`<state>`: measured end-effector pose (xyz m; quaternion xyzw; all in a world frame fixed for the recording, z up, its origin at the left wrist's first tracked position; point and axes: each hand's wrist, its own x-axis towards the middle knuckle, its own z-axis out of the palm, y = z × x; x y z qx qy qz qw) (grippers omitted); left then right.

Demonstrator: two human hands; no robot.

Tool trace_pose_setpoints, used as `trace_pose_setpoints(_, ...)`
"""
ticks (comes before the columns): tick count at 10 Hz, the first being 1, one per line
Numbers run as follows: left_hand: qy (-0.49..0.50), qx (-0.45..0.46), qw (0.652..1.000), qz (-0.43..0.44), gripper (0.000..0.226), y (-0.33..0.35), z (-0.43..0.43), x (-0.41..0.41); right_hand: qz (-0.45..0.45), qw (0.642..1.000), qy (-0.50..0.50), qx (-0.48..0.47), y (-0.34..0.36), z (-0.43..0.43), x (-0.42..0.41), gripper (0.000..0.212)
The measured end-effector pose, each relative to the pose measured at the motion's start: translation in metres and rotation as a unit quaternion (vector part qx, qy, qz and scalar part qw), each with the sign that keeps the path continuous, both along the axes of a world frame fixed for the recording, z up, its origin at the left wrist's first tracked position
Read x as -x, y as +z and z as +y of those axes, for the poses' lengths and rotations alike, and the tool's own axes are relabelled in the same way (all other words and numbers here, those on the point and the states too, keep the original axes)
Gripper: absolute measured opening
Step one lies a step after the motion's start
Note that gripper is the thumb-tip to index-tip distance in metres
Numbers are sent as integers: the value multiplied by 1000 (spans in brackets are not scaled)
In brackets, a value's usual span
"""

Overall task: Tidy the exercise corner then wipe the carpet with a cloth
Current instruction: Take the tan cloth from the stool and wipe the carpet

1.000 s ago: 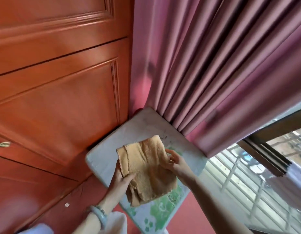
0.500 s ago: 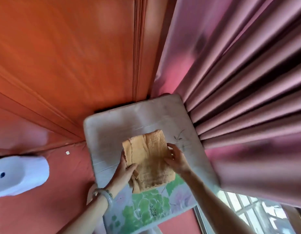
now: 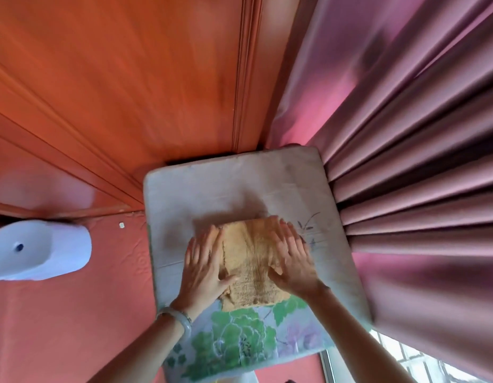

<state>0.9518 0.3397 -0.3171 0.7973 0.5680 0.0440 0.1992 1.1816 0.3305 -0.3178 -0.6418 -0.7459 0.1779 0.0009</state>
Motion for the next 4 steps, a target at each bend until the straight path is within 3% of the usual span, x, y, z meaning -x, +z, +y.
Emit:
trace_pose_setpoints(1,-95,51,991,83,130,-15,2,0,-62,993,96,-6,-13,7,2,87)
trace_pose_setpoints(2,-98,93,981,142,140,-34,2,3,-113,985,110,73,-22,6,-3,85)
trace_pose_setpoints(3,-74,147,976,144,145,-39,-1,5,-121,977,94,145,-27,3,-3,83)
trace_pose_setpoints(4,-78,178,975,107,143,-17,3,3,-79,982,108,136,-6,17,2,79)
